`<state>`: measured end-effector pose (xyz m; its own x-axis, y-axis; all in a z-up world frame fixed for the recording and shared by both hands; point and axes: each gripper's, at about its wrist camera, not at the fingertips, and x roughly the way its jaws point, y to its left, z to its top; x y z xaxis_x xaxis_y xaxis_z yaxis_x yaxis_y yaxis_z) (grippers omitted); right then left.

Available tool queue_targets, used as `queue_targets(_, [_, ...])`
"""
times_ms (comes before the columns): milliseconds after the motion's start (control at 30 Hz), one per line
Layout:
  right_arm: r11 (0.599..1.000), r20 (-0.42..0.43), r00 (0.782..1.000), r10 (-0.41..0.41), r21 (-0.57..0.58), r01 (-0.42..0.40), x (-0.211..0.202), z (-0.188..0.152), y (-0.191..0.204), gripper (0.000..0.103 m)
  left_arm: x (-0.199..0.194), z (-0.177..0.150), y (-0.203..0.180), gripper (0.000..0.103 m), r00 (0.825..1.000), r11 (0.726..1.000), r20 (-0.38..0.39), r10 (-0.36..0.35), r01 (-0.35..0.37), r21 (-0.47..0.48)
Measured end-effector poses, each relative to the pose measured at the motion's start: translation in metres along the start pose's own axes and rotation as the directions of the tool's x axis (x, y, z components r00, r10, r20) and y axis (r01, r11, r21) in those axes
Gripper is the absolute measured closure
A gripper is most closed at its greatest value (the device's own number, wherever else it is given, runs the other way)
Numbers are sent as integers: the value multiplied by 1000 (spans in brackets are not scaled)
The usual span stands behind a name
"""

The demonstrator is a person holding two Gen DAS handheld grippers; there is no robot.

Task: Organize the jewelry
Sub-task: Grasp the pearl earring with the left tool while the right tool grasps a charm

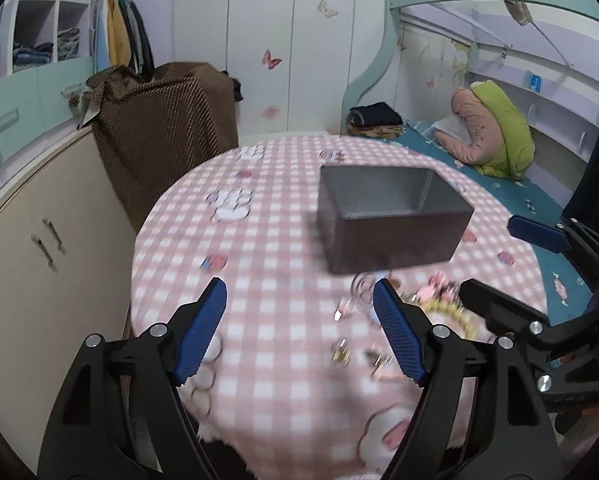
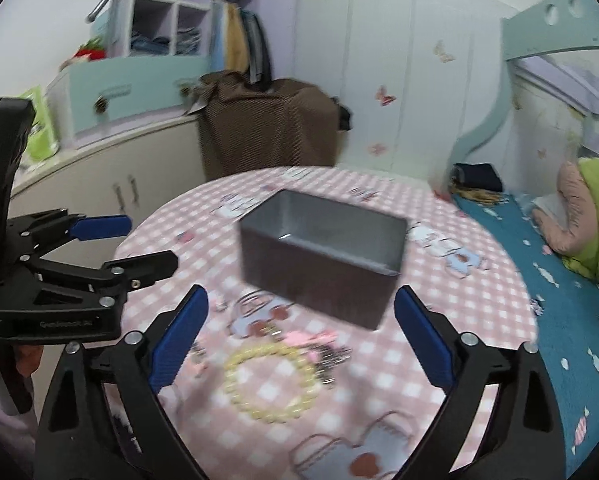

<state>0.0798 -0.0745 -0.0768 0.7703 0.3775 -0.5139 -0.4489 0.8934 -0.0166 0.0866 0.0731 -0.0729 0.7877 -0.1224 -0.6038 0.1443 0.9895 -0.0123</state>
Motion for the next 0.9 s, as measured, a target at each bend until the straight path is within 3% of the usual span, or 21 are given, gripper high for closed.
queue_targets(167, [997,-61,995,73,-31,-75,16,-6,21,33,-3,-17,14,22,999,999,-28,22,-23,-23])
queue_targets(333, [985,-120,980,157,-49,-163,32,-11,34,56,-4,-30,30,22,998,998,-50,39,-42,-56])
queue_targets(400, [979,-144,971,189,-48,-198,39,-13,37,61,-3,-32,35,20,998,996,-55,39,-43,-73])
queue_targets(500, [980,-177,967,185,-40,-195,48,-15,40,66,0,-34,41,19,997,995,-64,42,-47,-85])
queue_targets(600, [977,-210,958,195,-41,-208,56,-20,44,82,1,-34,44,19,997,995,-66,32,-39,-96])
queue_targets(733, [980,-200,965,171,-67,-188,54,-23,49,92,5,-35,41,19,997,996,-76,16,-23,-89])
queue_targets(900, [986,-193,969,155,-36,-165,53,-23,40,92,10,-34,35,19,996,996,-85,-14,6,-86])
